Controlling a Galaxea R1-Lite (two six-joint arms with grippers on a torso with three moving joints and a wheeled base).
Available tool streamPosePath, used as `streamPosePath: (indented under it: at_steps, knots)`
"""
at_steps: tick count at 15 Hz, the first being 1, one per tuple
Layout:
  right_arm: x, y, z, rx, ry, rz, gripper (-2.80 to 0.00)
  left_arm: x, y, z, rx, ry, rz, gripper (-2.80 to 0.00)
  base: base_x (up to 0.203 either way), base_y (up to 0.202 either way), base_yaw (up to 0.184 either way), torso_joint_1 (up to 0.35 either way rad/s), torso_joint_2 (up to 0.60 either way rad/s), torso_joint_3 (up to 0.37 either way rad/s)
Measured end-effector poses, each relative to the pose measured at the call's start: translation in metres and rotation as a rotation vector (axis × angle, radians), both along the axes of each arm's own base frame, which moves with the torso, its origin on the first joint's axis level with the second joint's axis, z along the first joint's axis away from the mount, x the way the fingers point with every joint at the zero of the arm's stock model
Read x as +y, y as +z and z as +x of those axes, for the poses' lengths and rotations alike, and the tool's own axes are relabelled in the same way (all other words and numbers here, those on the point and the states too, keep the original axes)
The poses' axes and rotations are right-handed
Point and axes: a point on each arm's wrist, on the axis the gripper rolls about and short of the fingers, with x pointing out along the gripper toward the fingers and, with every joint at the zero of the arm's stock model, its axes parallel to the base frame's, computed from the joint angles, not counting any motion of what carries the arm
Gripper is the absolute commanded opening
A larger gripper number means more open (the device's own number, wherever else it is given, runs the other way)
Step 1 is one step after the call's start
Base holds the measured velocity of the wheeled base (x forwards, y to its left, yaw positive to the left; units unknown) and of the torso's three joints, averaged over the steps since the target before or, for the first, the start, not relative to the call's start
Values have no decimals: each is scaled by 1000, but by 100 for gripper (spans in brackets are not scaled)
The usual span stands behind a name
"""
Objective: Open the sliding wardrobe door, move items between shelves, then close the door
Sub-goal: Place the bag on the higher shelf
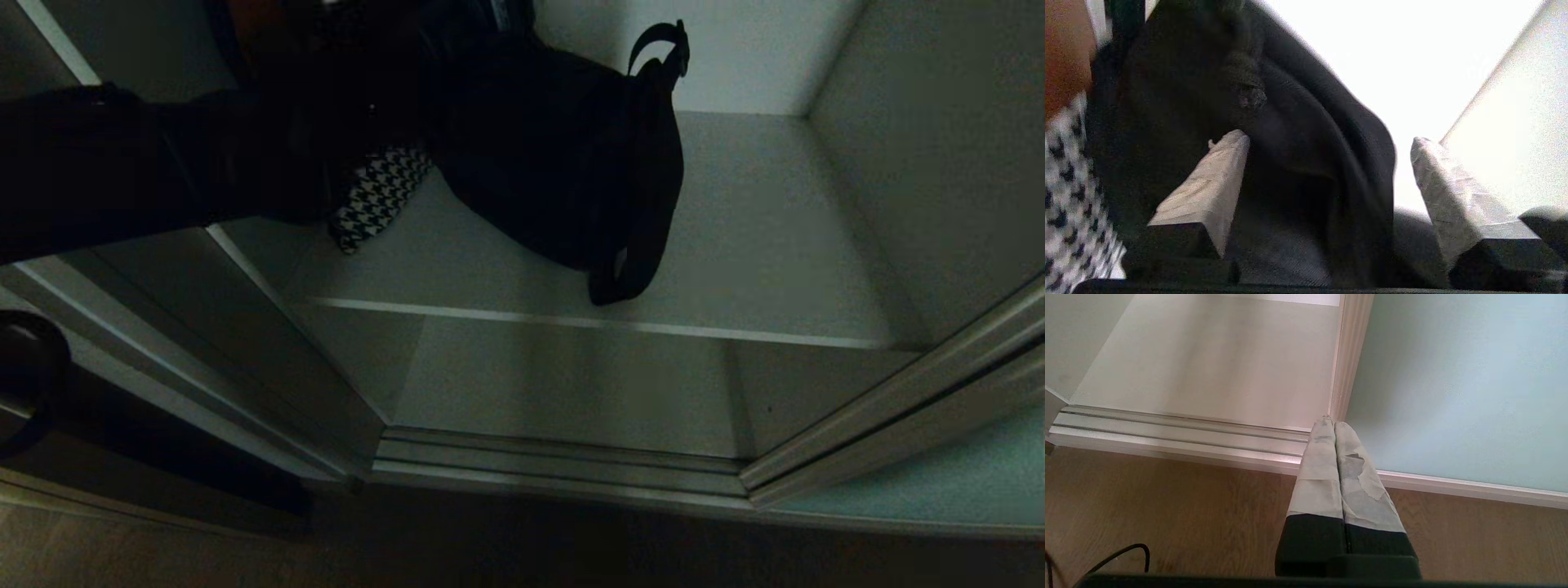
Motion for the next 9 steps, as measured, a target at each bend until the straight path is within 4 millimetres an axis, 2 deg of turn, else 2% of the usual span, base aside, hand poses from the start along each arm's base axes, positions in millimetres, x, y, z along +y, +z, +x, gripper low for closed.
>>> streamPosePath:
  at_steps: [4, 7, 9]
  knots:
    - [0, 0, 0, 1, 0, 0, -280, -3, 12, -17, -26, -22, -23, 0, 0, 0, 0, 0, 0, 0]
    - [0, 0, 0, 1, 0, 0, -280, -9, -1, -11, 55, 6, 5, 0, 0, 0, 0, 0, 0, 0]
    - [0, 0, 0, 1, -1, 0, -280, -17, -18, 0, 144, 27, 50, 0, 0, 0, 0, 0, 0, 0]
